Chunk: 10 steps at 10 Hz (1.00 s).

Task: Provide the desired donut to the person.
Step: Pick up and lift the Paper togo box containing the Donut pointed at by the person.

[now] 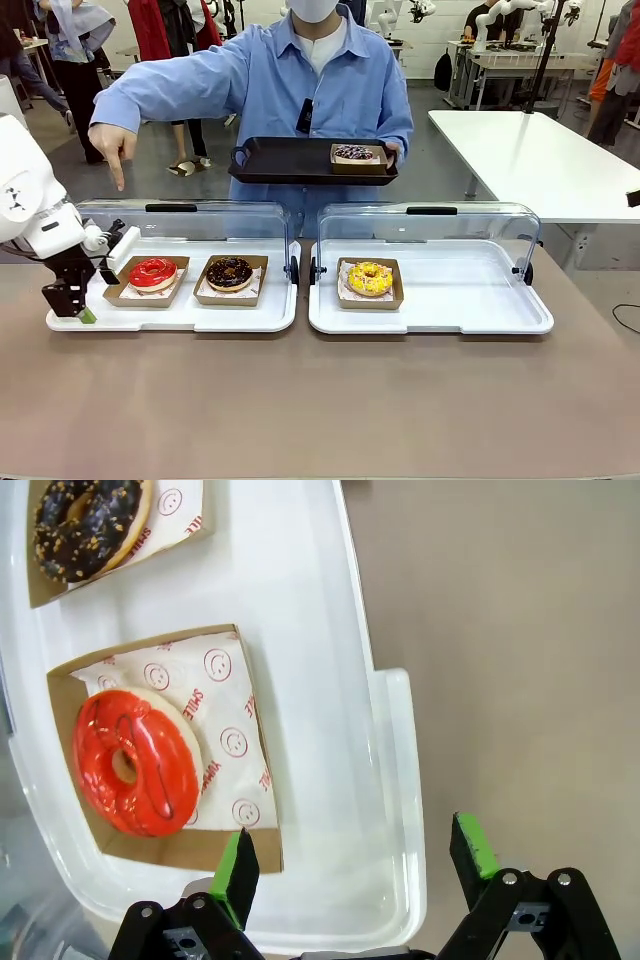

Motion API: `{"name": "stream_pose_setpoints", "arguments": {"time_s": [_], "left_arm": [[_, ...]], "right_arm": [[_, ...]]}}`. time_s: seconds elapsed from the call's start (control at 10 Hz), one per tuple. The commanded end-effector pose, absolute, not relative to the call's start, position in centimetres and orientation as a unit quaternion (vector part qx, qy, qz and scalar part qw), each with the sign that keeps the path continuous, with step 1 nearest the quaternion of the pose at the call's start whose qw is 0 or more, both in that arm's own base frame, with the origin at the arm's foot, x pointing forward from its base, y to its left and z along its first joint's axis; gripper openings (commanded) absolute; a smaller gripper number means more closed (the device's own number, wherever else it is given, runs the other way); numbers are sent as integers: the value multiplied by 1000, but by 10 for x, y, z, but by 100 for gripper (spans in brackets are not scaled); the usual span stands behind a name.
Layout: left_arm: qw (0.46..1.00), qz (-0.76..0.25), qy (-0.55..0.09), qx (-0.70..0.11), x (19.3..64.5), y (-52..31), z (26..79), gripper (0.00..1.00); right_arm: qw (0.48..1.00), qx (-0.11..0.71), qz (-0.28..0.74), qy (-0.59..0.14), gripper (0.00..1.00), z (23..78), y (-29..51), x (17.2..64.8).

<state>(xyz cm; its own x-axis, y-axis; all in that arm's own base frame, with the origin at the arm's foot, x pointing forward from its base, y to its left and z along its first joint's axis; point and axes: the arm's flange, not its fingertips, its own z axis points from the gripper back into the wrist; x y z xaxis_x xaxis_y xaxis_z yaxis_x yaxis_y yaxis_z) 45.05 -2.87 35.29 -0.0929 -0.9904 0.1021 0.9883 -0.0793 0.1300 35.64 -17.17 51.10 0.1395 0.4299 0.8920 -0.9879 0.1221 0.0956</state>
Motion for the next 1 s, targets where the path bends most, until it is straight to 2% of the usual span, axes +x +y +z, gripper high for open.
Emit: {"name": "stream_pose_setpoints", "arguments": {"time_s": [0.0,0.9], "left_arm": [[681,-729,-68,10,464,-36,341,100],[693,-719,-56,23,489,-36,333,100]], "right_arm": [[648,382,545,-371,100,511,-172,356],[648,382,545,-371,100,511,-172,356]]}}
